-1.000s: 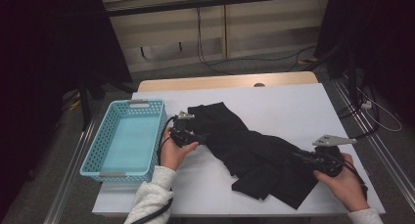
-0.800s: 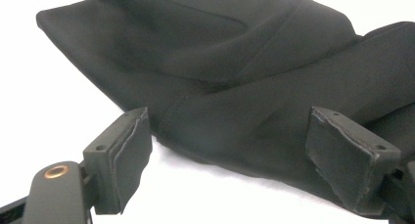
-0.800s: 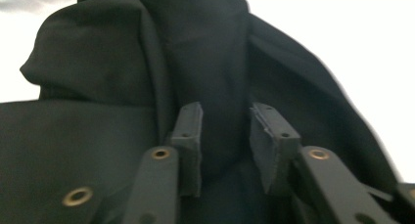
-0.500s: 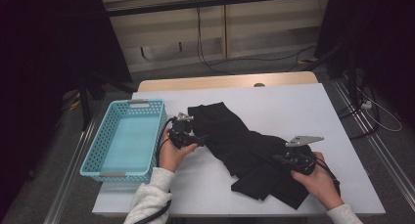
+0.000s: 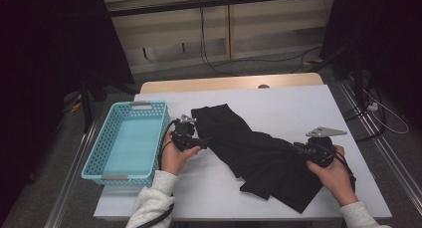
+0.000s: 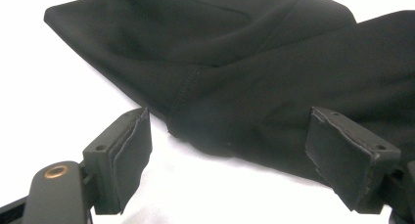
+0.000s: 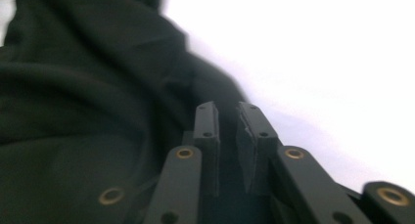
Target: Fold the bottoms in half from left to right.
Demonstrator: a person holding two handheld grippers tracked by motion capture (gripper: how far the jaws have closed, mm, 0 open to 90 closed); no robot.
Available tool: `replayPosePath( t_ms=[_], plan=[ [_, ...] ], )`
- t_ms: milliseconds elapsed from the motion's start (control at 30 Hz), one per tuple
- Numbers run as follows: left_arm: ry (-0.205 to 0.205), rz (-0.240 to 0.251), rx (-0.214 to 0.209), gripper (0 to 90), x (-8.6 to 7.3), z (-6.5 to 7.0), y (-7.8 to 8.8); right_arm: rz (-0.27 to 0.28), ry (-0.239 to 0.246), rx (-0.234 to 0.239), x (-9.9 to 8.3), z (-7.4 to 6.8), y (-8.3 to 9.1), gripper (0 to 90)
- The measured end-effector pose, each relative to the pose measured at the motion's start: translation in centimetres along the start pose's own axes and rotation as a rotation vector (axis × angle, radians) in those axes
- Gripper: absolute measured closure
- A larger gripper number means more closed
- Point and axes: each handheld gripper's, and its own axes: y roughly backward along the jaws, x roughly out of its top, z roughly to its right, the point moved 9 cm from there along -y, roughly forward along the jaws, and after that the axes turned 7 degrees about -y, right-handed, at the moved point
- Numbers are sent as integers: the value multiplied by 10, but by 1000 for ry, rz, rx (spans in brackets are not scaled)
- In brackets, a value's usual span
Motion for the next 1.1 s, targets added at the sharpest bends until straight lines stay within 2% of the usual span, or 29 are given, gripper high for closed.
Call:
replayPosePath(
  t_ms=[133, 167, 233, 300, 333, 367, 433, 467, 500, 567, 700, 867, 967, 1067, 1100],
  plan=[
    [-4, 2, -2, 178, 1, 0, 1, -19, 16, 49, -8, -17, 10, 688],
    [-3, 3, -3, 178, 1, 0, 2, -20, 27, 47, -10, -20, 13, 680],
    [-3, 2, 0, 178, 1, 0, 2, -29, 41, 87, -16, -30, 18, 687],
    [2, 6, 1, 178, 1, 0, 2, -33, 69, 106, -20, -39, 20, 671],
    [3, 9, 12, 178, 1, 0, 2, -45, 78, 124, -22, -44, 20, 657],
    [-10, 2, 4, 178, 1, 1, 3, -55, 84, 130, -24, -48, 19, 637],
    [-9, 2, 6, 178, 1, 1, 3, -88, 106, 139, -32, -59, 15, 630],
    [-10, -1, 4, 178, 0, 1, 3, -120, 142, 134, -39, -64, 9, 635],
    [-13, -4, 3, 178, 0, 1, 3, -127, 155, 135, -41, -66, 7, 660],
    [-12, -9, 0, 178, -1, 1, 3, -105, 193, 131, -41, -69, 4, 874],
    [-5, 4, 4, 178, 1, 1, 3, -120, 187, 145, -40, -66, 7, 900],
    [-2, 10, 6, 178, 1, 0, 3, -71, 164, 146, -23, -51, 26, 900],
    [-3, 1, 1, 178, 0, 0, 3, -50, 143, 124, -17, -37, 36, 900],
    [-1, 1, 0, 178, 0, 0, 3, -42, 135, 78, -16, -23, 39, 898],
    [5, 9, 4, 178, 1, 1, 3, -45, 122, 83, -17, -20, 40, 895]
  ],
)
